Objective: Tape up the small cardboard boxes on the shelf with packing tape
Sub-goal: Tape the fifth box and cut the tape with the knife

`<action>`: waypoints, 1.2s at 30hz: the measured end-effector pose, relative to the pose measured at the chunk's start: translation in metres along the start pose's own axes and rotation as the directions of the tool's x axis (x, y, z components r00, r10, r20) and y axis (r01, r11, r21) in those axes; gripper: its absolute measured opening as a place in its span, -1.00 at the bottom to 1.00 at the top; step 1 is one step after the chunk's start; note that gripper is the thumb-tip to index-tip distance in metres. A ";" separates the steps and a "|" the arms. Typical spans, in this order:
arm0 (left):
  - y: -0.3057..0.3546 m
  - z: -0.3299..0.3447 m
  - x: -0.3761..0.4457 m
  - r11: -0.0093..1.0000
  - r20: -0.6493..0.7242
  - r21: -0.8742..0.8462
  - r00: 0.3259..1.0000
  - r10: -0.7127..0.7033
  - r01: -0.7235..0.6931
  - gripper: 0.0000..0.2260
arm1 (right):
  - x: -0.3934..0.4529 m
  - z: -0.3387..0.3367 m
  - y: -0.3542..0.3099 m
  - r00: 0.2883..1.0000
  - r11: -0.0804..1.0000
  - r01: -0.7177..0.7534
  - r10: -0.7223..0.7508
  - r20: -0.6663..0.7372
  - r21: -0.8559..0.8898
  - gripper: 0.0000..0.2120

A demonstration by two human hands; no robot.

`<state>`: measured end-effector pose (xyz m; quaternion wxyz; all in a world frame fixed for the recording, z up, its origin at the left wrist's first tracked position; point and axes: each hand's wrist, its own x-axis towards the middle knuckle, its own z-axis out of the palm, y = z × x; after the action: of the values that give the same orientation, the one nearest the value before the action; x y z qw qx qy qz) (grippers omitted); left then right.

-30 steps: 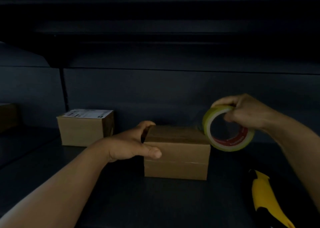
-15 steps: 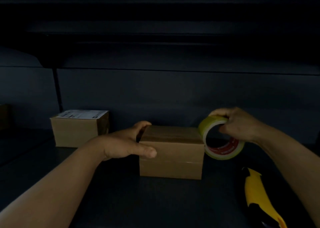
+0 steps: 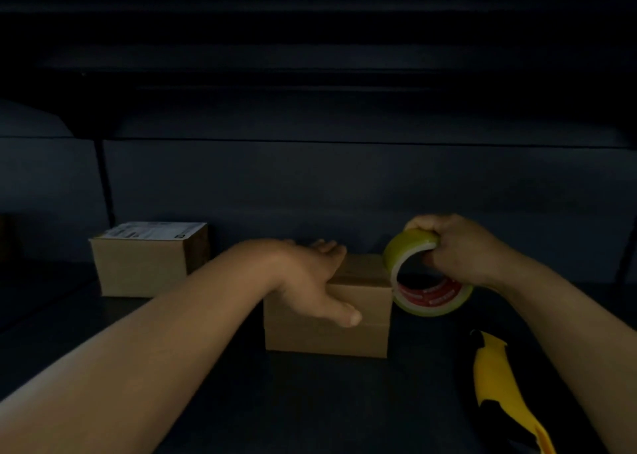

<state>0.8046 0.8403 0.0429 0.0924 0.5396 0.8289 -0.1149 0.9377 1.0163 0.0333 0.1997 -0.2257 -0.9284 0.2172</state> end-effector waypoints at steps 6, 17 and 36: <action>0.029 -0.015 0.023 0.996 -0.004 -0.021 0.996 0.084 -0.084 -0.01 | 0.000 -0.001 0.001 0.999 0.999 0.024 -0.025 -0.021 -0.035 -0.65; 0.022 -0.004 0.026 0.976 -0.131 -0.147 0.981 0.144 -0.163 -0.03 | -0.001 0.003 0.004 1.000 0.994 0.024 -0.024 0.003 -0.108 -0.64; 0.030 -0.021 0.046 0.920 -0.208 -0.370 0.977 0.052 -0.128 -0.74 | -0.001 0.008 0.014 0.995 0.976 -0.067 0.080 0.057 -0.207 -0.56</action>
<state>0.8131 0.8987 0.0473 0.1194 0.5577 0.8146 0.1057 0.9399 1.0243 0.0199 0.1370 -0.2721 -0.9428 0.1351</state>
